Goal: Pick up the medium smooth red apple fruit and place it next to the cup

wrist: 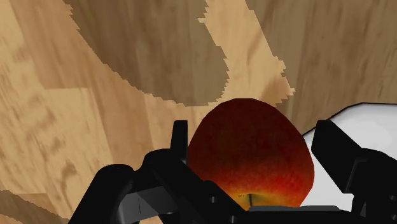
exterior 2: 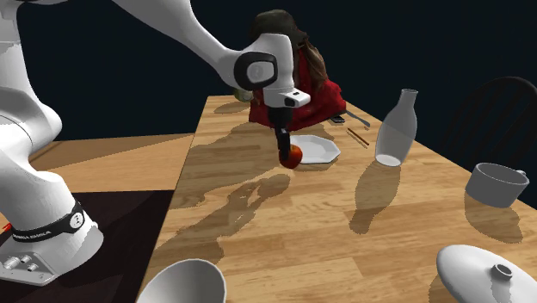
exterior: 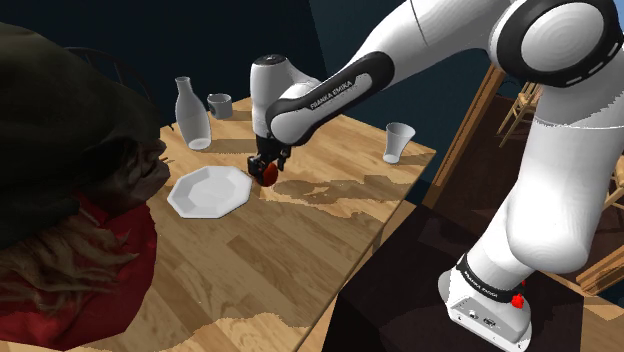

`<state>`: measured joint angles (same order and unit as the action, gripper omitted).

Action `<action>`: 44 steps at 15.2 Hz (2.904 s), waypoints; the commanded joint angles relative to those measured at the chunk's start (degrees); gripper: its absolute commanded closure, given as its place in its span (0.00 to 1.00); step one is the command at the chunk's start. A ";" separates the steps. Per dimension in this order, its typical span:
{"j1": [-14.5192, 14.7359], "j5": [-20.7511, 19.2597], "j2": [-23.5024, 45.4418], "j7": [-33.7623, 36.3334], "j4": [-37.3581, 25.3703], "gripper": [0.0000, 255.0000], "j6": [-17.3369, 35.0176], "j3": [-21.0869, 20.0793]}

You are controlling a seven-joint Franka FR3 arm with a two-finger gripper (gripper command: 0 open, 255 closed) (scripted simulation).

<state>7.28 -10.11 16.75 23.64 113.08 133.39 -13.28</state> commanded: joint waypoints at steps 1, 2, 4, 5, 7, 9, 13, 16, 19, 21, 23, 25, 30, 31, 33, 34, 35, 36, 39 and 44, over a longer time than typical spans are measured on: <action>-0.05 0.41 -0.92 -0.25 -0.43 1.00 -1.34 -0.18; -0.09 0.60 -1.33 -0.41 -0.70 1.00 -1.99 -0.25; -0.17 0.98 -2.12 -0.72 -1.26 1.00 -3.31 -0.37; -0.21 1.16 -2.50 -0.87 -1.55 1.00 -3.97 -0.43; -0.27 1.50 -3.24 -1.16 -2.19 1.00 -5.30 -0.53; -0.33 1.83 -3.93 -1.44 -2.88 1.00 -6.65 -0.62; -0.42 2.41 -5.19 -1.95 -4.41 1.00 -9.38 -0.78; -0.47 2.80 -6.02 -2.30 -5.70 1.00 -11.46 -0.87; -0.50 3.15 -6.76 -2.62 -7.11 1.00 -13.56 -0.94; -0.52 3.35 -7.19 -2.82 -8.12 1.00 -14.98 -0.98; -0.53 3.53 -7.58 -3.01 -9.18 1.00 -16.41 -1.02; -0.53 3.70 -7.92 -3.18 -10.30 1.00 -17.85 -1.05; -0.52 4.03 -8.56 -3.57 -13.35 1.00 -21.50 -1.12; -0.52 4.08 -8.65 -3.64 -14.01 1.00 -22.24 -1.13; -0.50 4.17 -8.79 -3.77 -15.36 1.00 -23.74 -1.16; -0.49 4.20 -8.84 -3.82 -16.00 1.00 -24.42 -1.17; -1.29 4.68 -10.12 -5.15 -14.38 1.00 -23.93 -0.68; -2.08 5.12 -11.34 -6.49 -12.84 1.00 -23.48 -0.19; -4.29 6.30 -14.67 -10.60 -8.71 1.00 -22.34 1.50; -7.60 7.71 -19.11 -17.56 -3.35 1.00 -21.00 4.79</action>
<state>0.45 -2.64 -1.67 7.77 108.69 111.94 -9.29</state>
